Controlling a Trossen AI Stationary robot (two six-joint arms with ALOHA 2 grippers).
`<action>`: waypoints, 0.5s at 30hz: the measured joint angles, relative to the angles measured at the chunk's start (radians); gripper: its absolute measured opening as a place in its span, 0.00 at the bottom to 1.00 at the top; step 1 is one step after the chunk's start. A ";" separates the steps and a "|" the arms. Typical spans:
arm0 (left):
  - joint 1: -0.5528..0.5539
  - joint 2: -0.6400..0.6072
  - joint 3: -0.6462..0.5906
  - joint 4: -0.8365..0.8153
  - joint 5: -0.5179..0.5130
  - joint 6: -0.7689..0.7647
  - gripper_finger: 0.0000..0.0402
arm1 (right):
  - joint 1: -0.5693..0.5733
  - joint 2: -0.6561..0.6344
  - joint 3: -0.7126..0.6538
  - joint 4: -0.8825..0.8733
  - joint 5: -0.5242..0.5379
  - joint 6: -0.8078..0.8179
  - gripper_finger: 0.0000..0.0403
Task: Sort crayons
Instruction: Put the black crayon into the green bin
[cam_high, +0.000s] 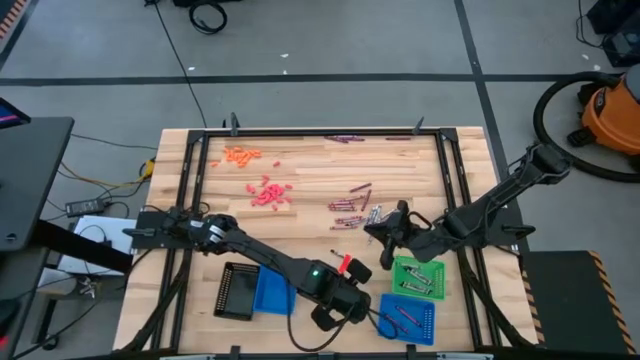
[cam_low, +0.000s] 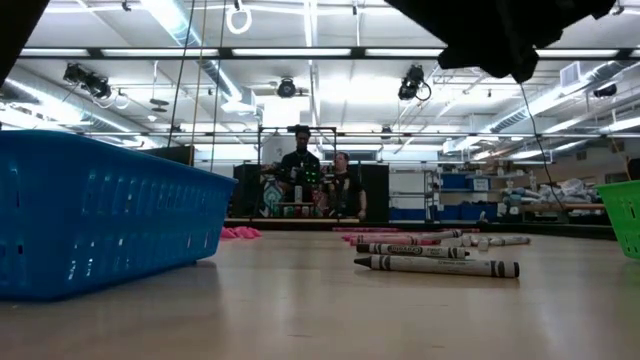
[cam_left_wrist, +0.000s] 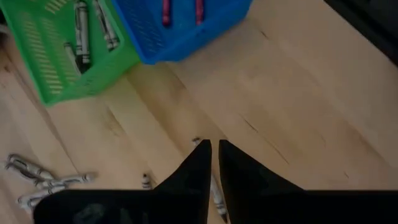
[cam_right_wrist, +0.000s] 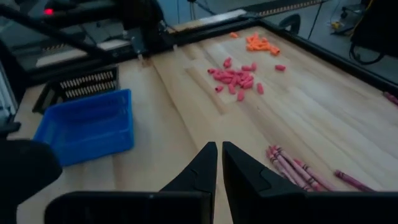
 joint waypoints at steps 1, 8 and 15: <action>-0.001 0.000 0.000 -0.010 -0.001 -0.007 0.09 | 0.000 0.019 0.017 -0.001 -0.010 0.000 0.08; -0.009 -0.008 -0.001 -0.092 -0.006 -0.058 0.09 | 0.003 0.086 0.129 -0.127 -0.035 0.029 0.08; -0.034 -0.021 -0.007 -0.143 -0.021 -0.104 0.09 | 0.009 0.082 0.164 -0.233 -0.022 0.060 0.08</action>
